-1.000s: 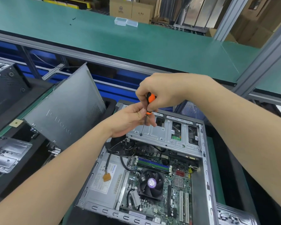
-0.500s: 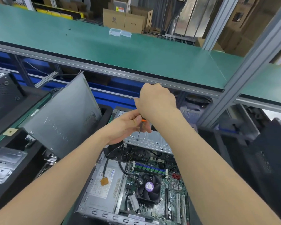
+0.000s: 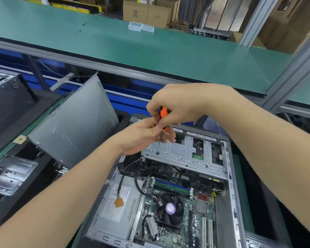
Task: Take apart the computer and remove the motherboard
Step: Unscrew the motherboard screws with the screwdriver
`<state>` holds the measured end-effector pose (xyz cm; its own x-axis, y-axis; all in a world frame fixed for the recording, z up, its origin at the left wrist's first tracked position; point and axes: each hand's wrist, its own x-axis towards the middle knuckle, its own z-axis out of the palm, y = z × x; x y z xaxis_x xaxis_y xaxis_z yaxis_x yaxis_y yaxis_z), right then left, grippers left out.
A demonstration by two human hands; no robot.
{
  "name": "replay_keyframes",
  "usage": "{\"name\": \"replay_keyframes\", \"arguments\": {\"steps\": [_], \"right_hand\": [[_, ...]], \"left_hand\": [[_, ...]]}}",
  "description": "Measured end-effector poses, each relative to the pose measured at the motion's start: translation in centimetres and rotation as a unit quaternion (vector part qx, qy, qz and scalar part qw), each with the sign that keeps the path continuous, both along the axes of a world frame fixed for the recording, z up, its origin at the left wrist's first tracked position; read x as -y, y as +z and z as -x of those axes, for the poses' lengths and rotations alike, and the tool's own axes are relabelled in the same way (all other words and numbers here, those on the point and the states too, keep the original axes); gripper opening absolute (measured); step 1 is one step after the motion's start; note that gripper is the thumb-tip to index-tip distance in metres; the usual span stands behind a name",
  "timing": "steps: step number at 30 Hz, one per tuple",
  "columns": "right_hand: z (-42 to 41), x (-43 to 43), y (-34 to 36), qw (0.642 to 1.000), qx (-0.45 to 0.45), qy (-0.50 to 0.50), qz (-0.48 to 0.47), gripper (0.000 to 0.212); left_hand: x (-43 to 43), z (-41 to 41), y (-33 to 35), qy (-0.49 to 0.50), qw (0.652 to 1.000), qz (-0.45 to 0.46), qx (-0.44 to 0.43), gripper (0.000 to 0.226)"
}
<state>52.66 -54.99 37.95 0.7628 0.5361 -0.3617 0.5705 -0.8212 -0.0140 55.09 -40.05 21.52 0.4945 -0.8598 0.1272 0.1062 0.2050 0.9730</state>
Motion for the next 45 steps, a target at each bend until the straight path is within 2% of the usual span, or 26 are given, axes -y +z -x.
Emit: {"name": "replay_keyframes", "arguments": {"steps": [3, 5, 8, 10, 11, 13, 15, 16, 18, 20, 22, 23, 25, 27, 31, 34, 37, 40, 42, 45], "right_hand": [[-0.3, -0.1, 0.4, 0.999, -0.014, 0.039, 0.032, 0.008], [-0.2, 0.0, 0.6, 0.998, -0.01, 0.042, 0.035, 0.013], [0.5, 0.0, 0.3, 1.0, 0.015, 0.006, 0.011, 0.013], [1.6, -0.1, 0.0, 0.998, 0.047, -0.038, -0.023, 0.005], [2.2, -0.3, -0.4, 0.993, 0.086, -0.062, -0.044, 0.015], [3.4, -0.8, -1.4, 0.964, 0.215, -0.138, -0.075, 0.04], [4.2, -2.2, -2.3, 0.898, 0.34, -0.264, -0.085, 0.053], [4.2, -2.9, -2.6, 0.873, 0.359, -0.32, -0.078, 0.052], [3.9, -3.7, -3.1, 0.869, 0.291, -0.393, -0.078, 0.044], [3.4, -4.0, -3.6, 0.872, 0.22, -0.419, -0.126, 0.032], [3.1, -3.8, -3.9, 0.863, 0.197, -0.431, -0.176, 0.016], [2.9, -3.5, -4.1, 0.86, 0.192, -0.433, -0.191, 0.014], [2.7, -2.9, -4.2, 0.865, 0.178, -0.421, -0.207, 0.019], [2.5, -2.0, -4.0, 0.89, 0.151, -0.379, -0.204, 0.017], [1.9, 0.0, -2.4, 0.957, 0.075, -0.225, -0.164, 0.023], [0.9, 1.3, -1.4, 0.985, 0.012, -0.117, -0.129, 0.018], [-0.3, 1.9, -0.6, 0.994, -0.036, -0.037, -0.093, 0.015], [-0.9, 1.9, -0.2, 0.997, -0.046, 0.009, -0.069, 0.014], [-1.0, 1.7, -0.3, 0.997, -0.029, 0.015, -0.067, 0.013], [0.0, 1.5, -0.4, 0.997, 0.016, -0.012, -0.068, 0.013]], "left_hand": [[0.0, -0.1, -0.2, -0.002, 1.0, -0.006, 0.01, 0.06], [0.2, 0.0, -0.6, 0.008, 1.0, -0.004, 0.009, 0.051], [0.4, 0.2, -1.1, 0.019, 1.0, 0.011, -0.005, 0.029], [0.4, 0.4, -1.1, 0.025, 1.0, 0.006, -0.008, 0.027], [0.4, 0.4, -1.1, 0.025, 1.0, 0.002, -0.004, 0.027], [0.3, 0.5, -1.1, 0.023, 1.0, 0.002, 0.009, 0.029], [0.0, 0.8, -1.1, 0.019, 1.0, 0.013, 0.015, 0.027], [-0.1, 0.9, -1.1, 0.018, 1.0, 0.018, 0.017, 0.028], [-0.2, 1.0, -1.0, 0.016, 1.0, 0.023, 0.009, 0.025], [-0.3, 0.9, -0.8, 0.02, 1.0, 0.021, -0.004, 0.025], [-0.4, 0.6, -0.8, 0.017, 1.0, 0.015, -0.011, 0.028], [-0.4, 0.5, -0.7, 0.013, 1.0, 0.014, -0.014, 0.029], [-0.3, 0.6, -0.4, 0.008, 1.0, 0.013, -0.019, 0.034], [-0.1, 0.5, -0.4, 0.013, 1.0, 0.005, -0.019, 0.04], [0.2, 0.1, -0.4, 0.01, 1.0, -0.001, -0.018, 0.042], [0.5, -0.1, -0.2, -0.014, 1.0, -0.005, -0.009, 0.051], [0.7, -0.2, 0.0, -0.026, 1.0, -0.012, -0.002, 0.053], [0.8, -0.3, -0.3, -0.017, 1.0, -0.006, -0.01, 0.048], [0.8, -0.1, -0.4, -0.005, 1.0, 0.003, -0.02, 0.043], [0.6, 0.1, -0.1, 0.0, 1.0, -0.002, -0.008, 0.046]]}}
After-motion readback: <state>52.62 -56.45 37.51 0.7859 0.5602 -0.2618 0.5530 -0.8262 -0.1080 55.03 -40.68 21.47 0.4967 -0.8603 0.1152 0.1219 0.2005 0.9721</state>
